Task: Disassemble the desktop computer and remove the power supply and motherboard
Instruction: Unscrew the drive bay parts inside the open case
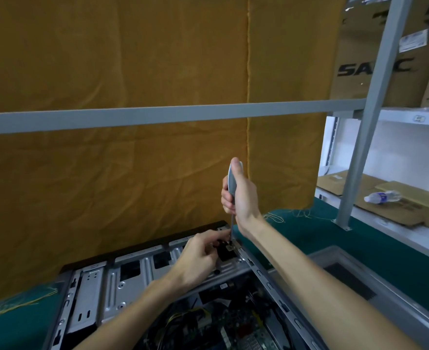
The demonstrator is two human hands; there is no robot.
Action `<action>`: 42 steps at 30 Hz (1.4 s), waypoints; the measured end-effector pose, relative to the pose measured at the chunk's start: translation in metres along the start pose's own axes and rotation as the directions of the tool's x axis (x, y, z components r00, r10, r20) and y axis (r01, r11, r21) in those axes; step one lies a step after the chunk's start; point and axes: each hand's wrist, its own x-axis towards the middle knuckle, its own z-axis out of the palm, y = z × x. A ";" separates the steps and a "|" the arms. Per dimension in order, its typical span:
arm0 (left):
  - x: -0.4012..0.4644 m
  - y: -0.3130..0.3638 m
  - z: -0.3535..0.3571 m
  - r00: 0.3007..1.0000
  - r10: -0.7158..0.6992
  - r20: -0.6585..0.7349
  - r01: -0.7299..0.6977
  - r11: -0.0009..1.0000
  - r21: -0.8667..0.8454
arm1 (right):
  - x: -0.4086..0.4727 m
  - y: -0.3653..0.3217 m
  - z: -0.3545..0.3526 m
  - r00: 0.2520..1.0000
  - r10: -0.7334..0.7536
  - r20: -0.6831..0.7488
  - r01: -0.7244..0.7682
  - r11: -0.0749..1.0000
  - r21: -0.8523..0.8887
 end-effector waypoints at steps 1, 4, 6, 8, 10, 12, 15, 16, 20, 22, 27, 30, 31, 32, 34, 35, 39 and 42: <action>0.000 -0.001 0.001 1.000 0.009 -0.002 -0.009 1.000 0.018 | 0.001 0.002 0.000 1.000 -0.003 -0.001 0.003 1.000 0.006; 0.001 -0.004 0.001 1.000 0.028 0.000 -0.028 0.999 0.040 | 0.004 0.007 0.000 1.000 -0.012 -0.002 0.012 1.000 0.026; 0.002 -0.006 0.002 0.999 0.036 -0.006 -0.035 0.997 0.075 | 0.005 0.010 -0.001 1.000 -0.020 0.002 0.020 1.000 0.015; 0.002 -0.008 0.003 0.999 0.038 -0.014 -0.036 0.994 0.108 | 0.005 0.014 -0.001 1.000 -0.017 0.002 0.017 1.000 0.009; 0.001 -0.009 0.004 0.999 0.039 -0.024 -0.036 0.992 0.118 | 0.005 0.015 0.000 1.000 -0.010 0.002 0.010 1.000 0.000; 0.001 -0.009 0.004 0.999 0.036 -0.030 -0.032 0.992 0.125 | 0.005 0.015 0.001 1.000 -0.010 0.010 0.011 1.000 -0.015; 0.001 -0.010 0.004 0.999 0.033 -0.029 -0.029 0.991 0.130 | 0.005 0.012 0.001 1.000 0.005 0.019 -0.003 0.997 -0.075; 0.001 -0.009 0.004 0.999 0.032 -0.023 -0.029 0.992 0.125 | 0.007 0.009 0.001 1.000 0.002 0.006 -0.001 0.994 -0.107; 0.001 -0.009 0.005 0.999 0.039 -0.010 -0.037 0.992 0.118 | 0.014 -0.007 0.002 0.996 -0.065 -0.059 0.059 0.993 -0.098; 0.002 -0.010 0.005 1.000 0.023 -0.010 -0.022 0.993 0.114 | 0.014 -0.006 0.008 0.993 -0.087 -0.079 0.080 0.993 -0.088; 0.000 -0.012 0.006 1.000 0.027 -0.012 -0.025 0.988 0.155 | 0.015 0.004 0.013 0.976 -0.158 -0.151 0.131 0.976 -0.172; 0.001 -0.013 0.006 0.999 0.034 0.000 -0.033 0.985 0.170 | 0.022 -0.002 0.005 0.997 -0.063 -0.044 0.059 0.994 -0.095; 0.001 -0.014 0.006 1.000 0.027 0.002 -0.027 0.986 0.165 | 0.024 -0.003 0.002 0.997 -0.021 0.068 0.026 0.997 -0.070; 0.001 -0.014 0.006 1.000 0.021 0.001 -0.021 0.988 0.151 | 0.025 -0.004 0.000 0.983 0.016 0.185 -0.005 0.998 -0.057; 0.002 -0.013 0.007 1.000 0.018 -0.016 -0.016 0.993 0.117 | 0.026 -0.005 -0.002 0.946 0.047 0.321 -0.027 0.998 -0.065; 0.003 -0.012 0.007 0.999 0.017 -0.030 -0.014 0.995 0.104 | 0.026 -0.005 -0.003 0.944 0.044 0.327 -0.021 0.997 -0.073; 0.016 -0.008 0.010 0.998 0.015 -0.063 -0.010 0.997 0.071 | 0.027 -0.002 -0.008 0.971 0.016 0.238 -0.012 1.000 -0.018; 0.027 -0.007 0.012 0.998 0.027 -0.064 -0.022 0.997 0.074 | 0.027 0.005 -0.011 0.960 0.006 0.280 -0.006 1.000 -0.001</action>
